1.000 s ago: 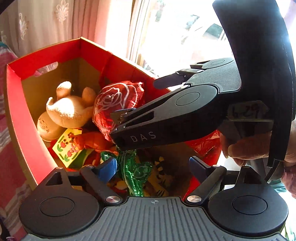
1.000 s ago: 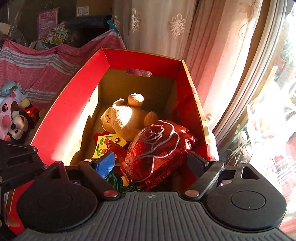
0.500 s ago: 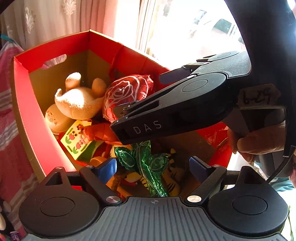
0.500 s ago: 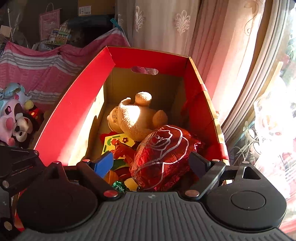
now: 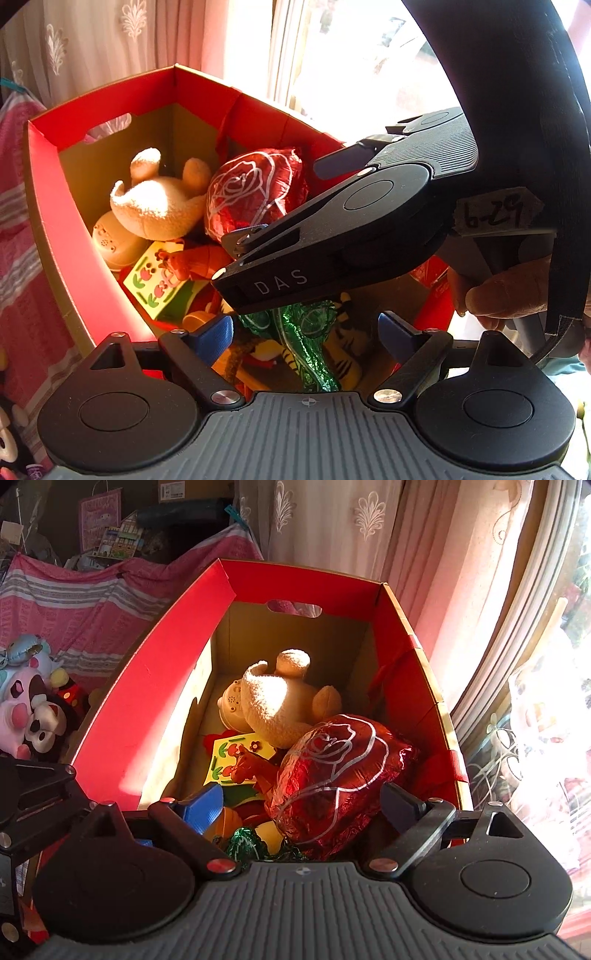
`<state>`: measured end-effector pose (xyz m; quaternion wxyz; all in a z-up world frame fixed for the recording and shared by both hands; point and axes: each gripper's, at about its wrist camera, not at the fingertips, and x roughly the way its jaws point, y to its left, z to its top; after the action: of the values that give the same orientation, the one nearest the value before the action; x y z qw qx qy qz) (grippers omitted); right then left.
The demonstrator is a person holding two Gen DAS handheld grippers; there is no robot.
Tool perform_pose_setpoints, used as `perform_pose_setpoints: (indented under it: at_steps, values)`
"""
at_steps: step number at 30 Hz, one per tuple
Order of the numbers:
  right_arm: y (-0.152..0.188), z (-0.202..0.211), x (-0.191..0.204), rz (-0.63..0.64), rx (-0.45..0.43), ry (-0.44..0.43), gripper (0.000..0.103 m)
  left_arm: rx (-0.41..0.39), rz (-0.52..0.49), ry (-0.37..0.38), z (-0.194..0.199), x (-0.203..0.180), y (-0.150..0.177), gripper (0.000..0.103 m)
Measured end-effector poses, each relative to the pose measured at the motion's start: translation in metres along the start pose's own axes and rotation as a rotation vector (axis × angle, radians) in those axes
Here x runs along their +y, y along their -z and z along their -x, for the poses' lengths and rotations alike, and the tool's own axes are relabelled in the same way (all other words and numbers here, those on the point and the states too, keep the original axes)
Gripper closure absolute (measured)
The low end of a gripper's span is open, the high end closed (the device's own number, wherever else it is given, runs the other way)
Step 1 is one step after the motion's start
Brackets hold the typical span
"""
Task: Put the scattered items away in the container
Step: 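Withdraw both tools from the box back to the toy pile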
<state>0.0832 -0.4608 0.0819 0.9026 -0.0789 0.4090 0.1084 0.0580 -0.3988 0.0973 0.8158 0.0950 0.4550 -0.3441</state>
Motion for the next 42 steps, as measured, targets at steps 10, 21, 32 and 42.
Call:
perform_pose_setpoints:
  at_steps: [10, 21, 32, 42]
  values:
    - [-0.001, 0.005, 0.003, 0.008, -0.007, -0.012, 0.007, -0.028, 0.005, -0.027, 0.013, -0.002, 0.003, 0.010]
    - [-0.011, 0.018, 0.013, -0.037, -0.056, -0.028, 0.003, -0.115, -0.016, -0.079, 0.052, 0.004, 0.019, 0.007]
    - [-0.039, 0.053, 0.088, -0.097, -0.081, -0.071, 0.002, -0.196, 0.054, -0.182, 0.131, 0.094, 0.077, 0.005]
    - [-0.066, 0.018, 0.230, 0.017, -0.020, -0.203, 0.002, -0.137, 0.350, -0.346, 0.189, 0.248, 0.201, 0.005]
